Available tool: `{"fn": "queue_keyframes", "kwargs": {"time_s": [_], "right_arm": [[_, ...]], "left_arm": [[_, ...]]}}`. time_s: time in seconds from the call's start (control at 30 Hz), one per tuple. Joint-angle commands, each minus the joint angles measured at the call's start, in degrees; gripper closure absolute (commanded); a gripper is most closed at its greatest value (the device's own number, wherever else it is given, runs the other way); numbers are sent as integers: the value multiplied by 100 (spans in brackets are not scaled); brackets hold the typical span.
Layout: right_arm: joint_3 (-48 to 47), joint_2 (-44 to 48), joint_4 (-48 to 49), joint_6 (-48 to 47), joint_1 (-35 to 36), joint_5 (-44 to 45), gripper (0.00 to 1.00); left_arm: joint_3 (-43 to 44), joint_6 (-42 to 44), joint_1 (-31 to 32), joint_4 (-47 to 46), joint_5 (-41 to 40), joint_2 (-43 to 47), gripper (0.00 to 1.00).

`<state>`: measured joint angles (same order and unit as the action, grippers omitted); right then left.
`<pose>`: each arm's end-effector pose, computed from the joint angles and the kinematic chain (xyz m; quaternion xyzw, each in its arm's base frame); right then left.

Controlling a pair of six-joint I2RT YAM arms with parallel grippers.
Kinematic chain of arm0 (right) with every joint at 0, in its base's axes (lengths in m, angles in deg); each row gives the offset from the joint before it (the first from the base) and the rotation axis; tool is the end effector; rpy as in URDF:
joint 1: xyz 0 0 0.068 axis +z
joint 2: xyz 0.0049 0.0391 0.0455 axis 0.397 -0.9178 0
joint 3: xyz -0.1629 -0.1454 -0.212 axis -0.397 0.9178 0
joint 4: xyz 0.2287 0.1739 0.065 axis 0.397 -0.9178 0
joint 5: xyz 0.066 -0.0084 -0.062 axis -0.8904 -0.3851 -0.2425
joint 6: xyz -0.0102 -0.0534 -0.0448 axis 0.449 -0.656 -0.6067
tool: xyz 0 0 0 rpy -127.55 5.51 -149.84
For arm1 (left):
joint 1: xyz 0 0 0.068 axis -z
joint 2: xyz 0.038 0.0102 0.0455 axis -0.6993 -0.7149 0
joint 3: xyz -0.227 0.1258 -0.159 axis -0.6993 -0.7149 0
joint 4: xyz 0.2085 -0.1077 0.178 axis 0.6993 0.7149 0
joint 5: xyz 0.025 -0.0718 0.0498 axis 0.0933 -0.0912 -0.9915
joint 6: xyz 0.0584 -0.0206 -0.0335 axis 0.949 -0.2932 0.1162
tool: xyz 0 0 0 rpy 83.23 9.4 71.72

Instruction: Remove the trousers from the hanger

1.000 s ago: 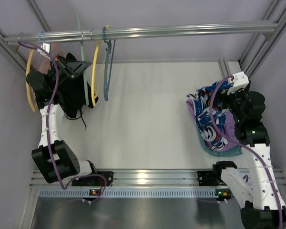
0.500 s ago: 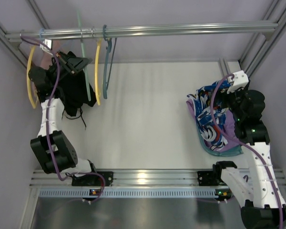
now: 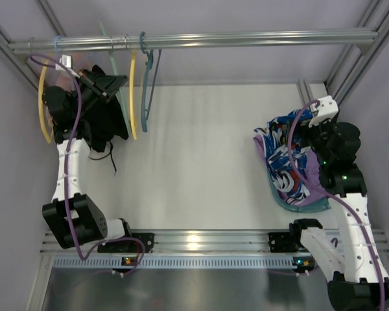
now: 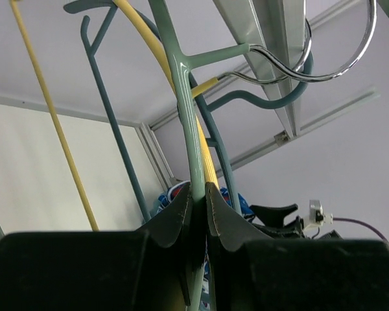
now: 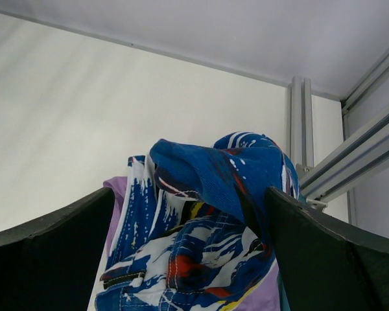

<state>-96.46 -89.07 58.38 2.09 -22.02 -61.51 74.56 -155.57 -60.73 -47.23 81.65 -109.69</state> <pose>0.2013 0.0151 0.3945 -0.1241 0.7561 0.0271 0.6420 0.3410 0.0512 0.4551 -0.0859 0.6290 -0.5710 0.5205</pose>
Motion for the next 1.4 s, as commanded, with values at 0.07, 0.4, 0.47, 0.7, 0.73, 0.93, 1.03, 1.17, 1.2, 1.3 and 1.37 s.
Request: {"fn": "queue_keyframes", "kwargs": {"time_s": [0.07,0.4,0.47,0.7,0.73,0.93,1.03,1.17,1.2,1.3,1.37], "right_arm": [[-222,18,51,152,-40,-138,1],[-134,88,59,170,-40,-138,1],[-117,105,51,161,-40,-130,1],[-46,167,77,161,-40,-130,1],[-46,158,68,161,-40,-130,1],[-29,150,130,214,-40,-130,1],[-29,141,138,214,-49,-130,1],[-29,167,130,196,-40,-103,1],[-20,176,130,196,-40,-94,1],[6,193,112,179,-49,-77,1],[24,202,130,179,-40,-77,0]], "left_arm": [[185,614,71,1124,-1096,377,93],[448,675,309,1520,-1396,378,53],[413,736,309,1520,-1413,430,46],[281,1683,361,2230,-1974,975,39],[333,1851,414,2397,-2089,1080,39],[711,3038,748,3609,-3091,1160,39],[922,3521,923,4023,-3591,1011,39],[1177,3961,1100,4612,-4163,844,41],[1186,4110,1117,4674,-4269,800,41],[1248,4435,1205,4841,-4603,782,42],[1257,4612,1310,4851,-4726,782,44]]}}
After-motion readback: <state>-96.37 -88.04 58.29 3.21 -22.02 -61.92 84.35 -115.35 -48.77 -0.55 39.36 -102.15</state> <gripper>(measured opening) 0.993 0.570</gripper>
